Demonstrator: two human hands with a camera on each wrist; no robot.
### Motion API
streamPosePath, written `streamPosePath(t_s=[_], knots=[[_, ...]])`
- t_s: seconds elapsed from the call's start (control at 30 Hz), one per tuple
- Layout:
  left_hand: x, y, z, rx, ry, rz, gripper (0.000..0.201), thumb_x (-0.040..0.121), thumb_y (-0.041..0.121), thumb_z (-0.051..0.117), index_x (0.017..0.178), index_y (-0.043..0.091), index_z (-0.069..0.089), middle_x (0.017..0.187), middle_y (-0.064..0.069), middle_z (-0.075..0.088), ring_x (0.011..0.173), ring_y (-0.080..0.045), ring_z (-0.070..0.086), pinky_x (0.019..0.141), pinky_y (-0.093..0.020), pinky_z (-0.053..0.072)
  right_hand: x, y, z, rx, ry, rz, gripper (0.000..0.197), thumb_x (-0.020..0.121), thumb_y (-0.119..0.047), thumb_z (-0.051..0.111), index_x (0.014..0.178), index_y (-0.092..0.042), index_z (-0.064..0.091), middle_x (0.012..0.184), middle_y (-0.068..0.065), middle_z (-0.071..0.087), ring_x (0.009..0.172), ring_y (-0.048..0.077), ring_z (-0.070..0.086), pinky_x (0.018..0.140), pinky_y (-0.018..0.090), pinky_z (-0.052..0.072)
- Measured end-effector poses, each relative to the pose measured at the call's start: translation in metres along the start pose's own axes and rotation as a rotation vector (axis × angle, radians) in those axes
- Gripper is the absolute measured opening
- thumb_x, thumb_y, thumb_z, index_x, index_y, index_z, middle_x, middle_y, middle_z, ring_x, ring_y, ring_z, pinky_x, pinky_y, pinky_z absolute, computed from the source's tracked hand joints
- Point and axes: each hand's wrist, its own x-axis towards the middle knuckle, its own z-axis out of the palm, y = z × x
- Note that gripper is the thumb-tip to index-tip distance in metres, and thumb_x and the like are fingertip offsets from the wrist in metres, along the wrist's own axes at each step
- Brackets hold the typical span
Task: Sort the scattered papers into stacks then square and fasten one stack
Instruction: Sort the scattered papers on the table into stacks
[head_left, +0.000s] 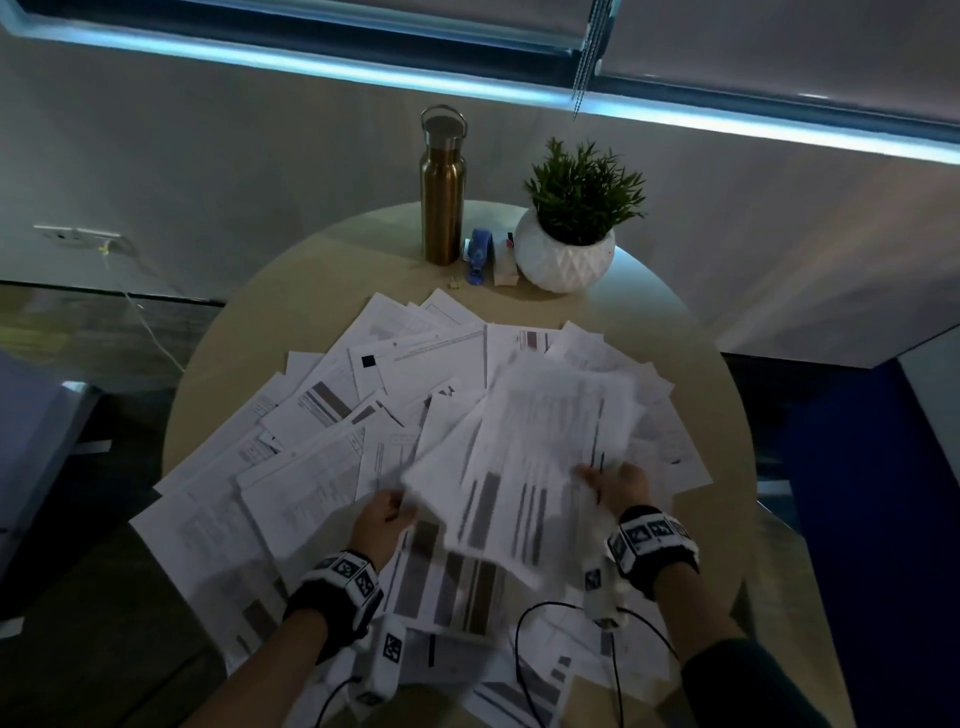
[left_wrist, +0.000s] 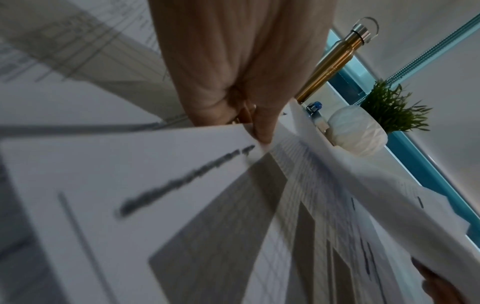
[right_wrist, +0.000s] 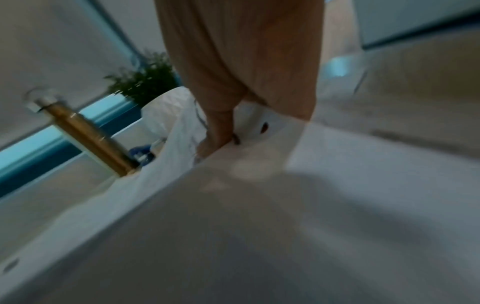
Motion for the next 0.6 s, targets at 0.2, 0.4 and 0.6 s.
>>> streamPosePath(t_s=[0.2,0.4,0.6], knots=[[0.003,0.022,-0.005,-0.127,-0.151,-0.157,0.061,0.089,0.055,0.044,0.129,0.01,0.052,0.127,-0.01,0.057,0.116,-0.027,0.053,0.103,-0.038,0.038,-0.024,0.015,0.016,-0.107,-0.045,-0.119,0.052,0.074,-0.045,0.073,0.094,0.003,0.066,0.094,0.02,0.066,0.089,0.031,0.063,0.077,0.037,0.05],[-0.011,0.029,0.017,0.083,-0.137,0.155,0.051,0.091,0.013,0.056,0.139,0.011,0.036,0.137,-0.006,0.047,0.128,-0.021,0.045,0.098,-0.023,0.032,-0.048,0.008,0.055,0.003,-0.122,-0.226,0.062,0.076,-0.026,0.075,0.124,-0.003,0.042,0.123,0.017,0.042,0.115,0.033,0.047,0.101,0.04,0.043],[-0.031,0.041,0.001,-0.146,-0.074,0.312,0.036,0.09,0.017,0.057,0.125,0.027,0.051,0.117,0.018,0.061,0.105,0.007,0.058,0.085,-0.005,0.044,-0.066,0.002,0.03,0.366,-0.126,-0.255,0.049,0.072,-0.01,0.079,0.115,-0.01,0.056,0.113,0.009,0.063,0.107,0.03,0.061,0.093,0.049,0.052]])
